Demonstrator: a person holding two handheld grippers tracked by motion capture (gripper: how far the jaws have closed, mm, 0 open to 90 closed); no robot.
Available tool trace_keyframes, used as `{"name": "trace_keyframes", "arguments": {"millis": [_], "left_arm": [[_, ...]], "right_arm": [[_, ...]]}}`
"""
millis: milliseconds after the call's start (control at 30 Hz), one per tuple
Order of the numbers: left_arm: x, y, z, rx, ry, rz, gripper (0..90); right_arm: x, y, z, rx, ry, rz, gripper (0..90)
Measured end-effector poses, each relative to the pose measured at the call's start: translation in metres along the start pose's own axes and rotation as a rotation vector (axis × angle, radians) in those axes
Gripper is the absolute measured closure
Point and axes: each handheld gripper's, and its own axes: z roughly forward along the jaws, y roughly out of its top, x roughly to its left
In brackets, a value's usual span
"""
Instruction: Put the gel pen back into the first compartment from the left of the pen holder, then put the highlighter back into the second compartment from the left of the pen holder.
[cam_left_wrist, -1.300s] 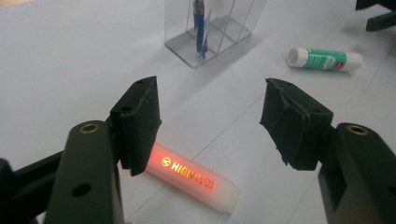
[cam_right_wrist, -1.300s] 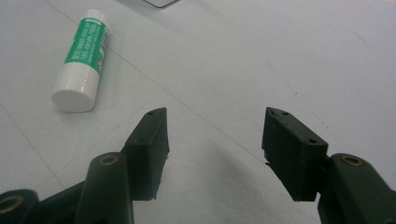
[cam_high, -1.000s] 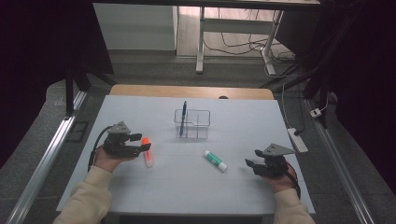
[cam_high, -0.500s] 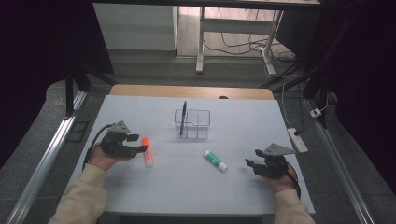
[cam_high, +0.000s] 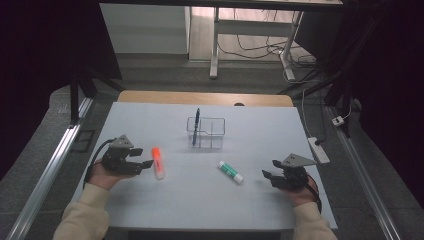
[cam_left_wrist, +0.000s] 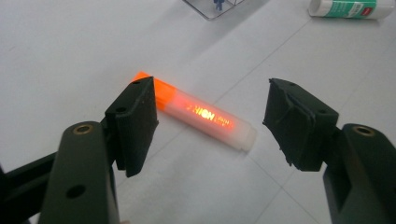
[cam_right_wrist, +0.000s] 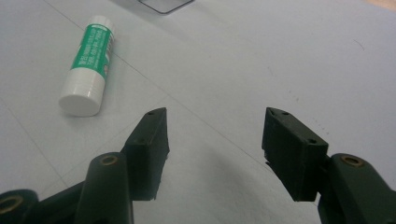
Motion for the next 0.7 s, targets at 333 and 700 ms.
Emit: {"name": "trace_keyframes", "arguments": {"millis": [333,700], "left_arm": [[-0.004,-0.024,-0.012,-0.030,0.044,-0.032,32.5],[-0.005,-0.029,-0.005,-0.011,0.047,-0.042,32.2]], "right_arm": [[0.003,0.004,0.001,-0.007,0.003,-0.012,40.4],[0.003,0.004,0.001,-0.004,0.003,-0.011,40.4]]}}
